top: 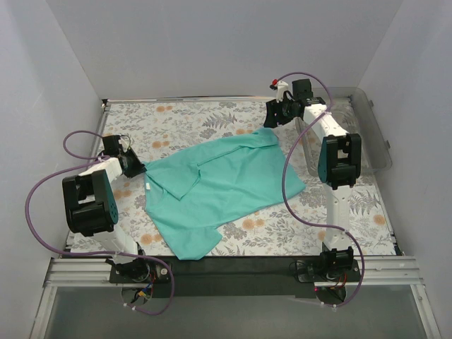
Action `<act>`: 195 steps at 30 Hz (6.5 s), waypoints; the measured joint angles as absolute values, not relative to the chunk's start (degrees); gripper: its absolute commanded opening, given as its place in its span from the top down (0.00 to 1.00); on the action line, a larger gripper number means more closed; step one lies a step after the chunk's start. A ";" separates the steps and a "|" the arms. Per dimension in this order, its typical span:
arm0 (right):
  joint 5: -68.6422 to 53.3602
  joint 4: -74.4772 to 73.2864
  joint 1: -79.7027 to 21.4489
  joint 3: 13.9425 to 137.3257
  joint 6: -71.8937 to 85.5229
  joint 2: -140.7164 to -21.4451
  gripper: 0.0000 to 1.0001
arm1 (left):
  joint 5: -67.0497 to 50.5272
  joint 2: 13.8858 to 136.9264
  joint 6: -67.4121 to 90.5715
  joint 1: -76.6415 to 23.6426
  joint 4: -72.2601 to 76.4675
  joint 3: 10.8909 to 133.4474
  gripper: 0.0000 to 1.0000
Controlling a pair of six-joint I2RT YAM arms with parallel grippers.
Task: Fold and stack the t-shirts
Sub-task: Fold the tshirt
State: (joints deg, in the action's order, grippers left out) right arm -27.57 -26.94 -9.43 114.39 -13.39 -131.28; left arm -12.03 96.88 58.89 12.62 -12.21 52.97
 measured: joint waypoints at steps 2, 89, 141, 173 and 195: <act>-27.22 -26.96 -9.45 115.83 -12.95 -133.10 0.45 | -12.05 96.75 58.89 12.62 -12.21 52.97 1.00; -26.72 -21.19 -12.08 111.39 -16.12 -124.07 0.46 | -11.38 99.22 58.70 12.62 -12.08 61.14 0.50; -40.16 -26.46 -5.06 46.85 -37.17 -68.75 0.40 | -21.93 51.53 81.14 9.87 -35.24 37.23 0.16; -37.19 -26.46 -4.82 46.85 -34.44 -71.77 0.40 | -8.67 67.79 96.51 -5.87 -58.48 38.02 0.30; -36.56 -26.46 -4.56 47.07 -33.65 -73.03 0.40 | -6.07 66.85 98.87 -6.13 -55.16 33.82 0.46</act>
State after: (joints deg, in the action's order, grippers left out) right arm -36.56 -26.46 -4.56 47.07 -33.65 -73.03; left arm -6.07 66.85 98.87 -6.13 -55.16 33.82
